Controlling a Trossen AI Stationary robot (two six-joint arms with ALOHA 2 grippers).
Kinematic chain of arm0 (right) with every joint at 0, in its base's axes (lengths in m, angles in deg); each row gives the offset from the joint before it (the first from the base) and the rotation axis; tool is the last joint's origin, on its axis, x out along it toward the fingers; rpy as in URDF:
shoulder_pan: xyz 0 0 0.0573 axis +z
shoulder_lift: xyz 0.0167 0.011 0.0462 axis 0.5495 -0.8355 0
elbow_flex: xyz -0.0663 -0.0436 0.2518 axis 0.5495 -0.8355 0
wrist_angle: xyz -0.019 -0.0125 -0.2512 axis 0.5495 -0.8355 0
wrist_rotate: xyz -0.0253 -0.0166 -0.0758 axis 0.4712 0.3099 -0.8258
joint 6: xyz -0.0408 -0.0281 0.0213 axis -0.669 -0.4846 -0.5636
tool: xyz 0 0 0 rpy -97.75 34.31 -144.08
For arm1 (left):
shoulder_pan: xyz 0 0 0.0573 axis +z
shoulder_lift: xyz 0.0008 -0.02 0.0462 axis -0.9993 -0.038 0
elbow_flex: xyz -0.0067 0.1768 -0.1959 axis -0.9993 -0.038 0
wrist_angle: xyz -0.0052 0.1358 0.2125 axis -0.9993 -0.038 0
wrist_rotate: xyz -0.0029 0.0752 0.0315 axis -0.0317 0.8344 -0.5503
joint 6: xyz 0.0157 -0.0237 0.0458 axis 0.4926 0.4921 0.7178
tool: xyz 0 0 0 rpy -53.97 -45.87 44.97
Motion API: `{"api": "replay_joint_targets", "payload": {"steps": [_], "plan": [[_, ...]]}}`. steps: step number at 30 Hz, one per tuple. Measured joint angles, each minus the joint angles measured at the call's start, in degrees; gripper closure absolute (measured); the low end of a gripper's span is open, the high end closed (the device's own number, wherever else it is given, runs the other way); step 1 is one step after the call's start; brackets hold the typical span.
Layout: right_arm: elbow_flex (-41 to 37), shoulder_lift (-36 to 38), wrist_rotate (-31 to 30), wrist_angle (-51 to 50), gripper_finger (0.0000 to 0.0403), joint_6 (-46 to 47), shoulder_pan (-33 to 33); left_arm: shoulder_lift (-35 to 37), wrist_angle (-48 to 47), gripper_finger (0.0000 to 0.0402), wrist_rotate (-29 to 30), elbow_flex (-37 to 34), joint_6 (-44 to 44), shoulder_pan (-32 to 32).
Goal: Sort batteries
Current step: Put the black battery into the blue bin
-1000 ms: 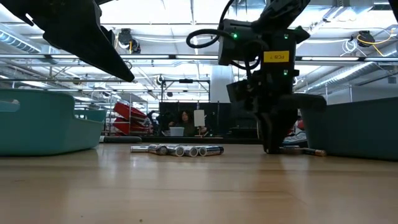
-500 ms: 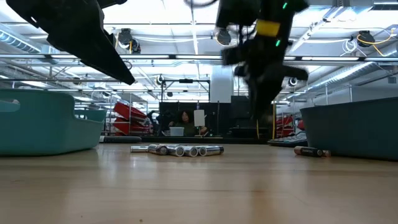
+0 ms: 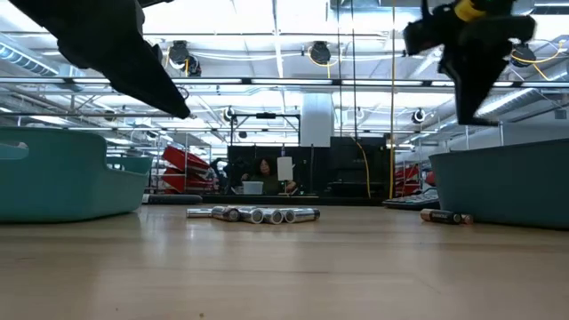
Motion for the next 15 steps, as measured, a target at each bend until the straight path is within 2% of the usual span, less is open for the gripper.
{"api": "replay_joint_targets", "payload": {"steps": [3,8,12,15], "plan": [[-3.2,0.5,0.0,2.9,0.0364,0.4,0.9,0.0,0.7,0.0149,0.0,0.0,0.0,0.0],[-5.9,0.5,1.6,3.7,0.0274,0.4,1.8,0.0,0.8,0.0149,0.0,0.0,-0.1,0.0],[-2.7,0.5,2.6,2.0,0.0205,-1.8,2.1,0.0,0.8,0.0149,-0.2,0.0,-0.1,0.0],[1.0,0.1,1.7,4.3,0.0173,-6.6,2.9,0.0,1.6,0.0149,-0.3,0.0,-0.1,0.2]]}}
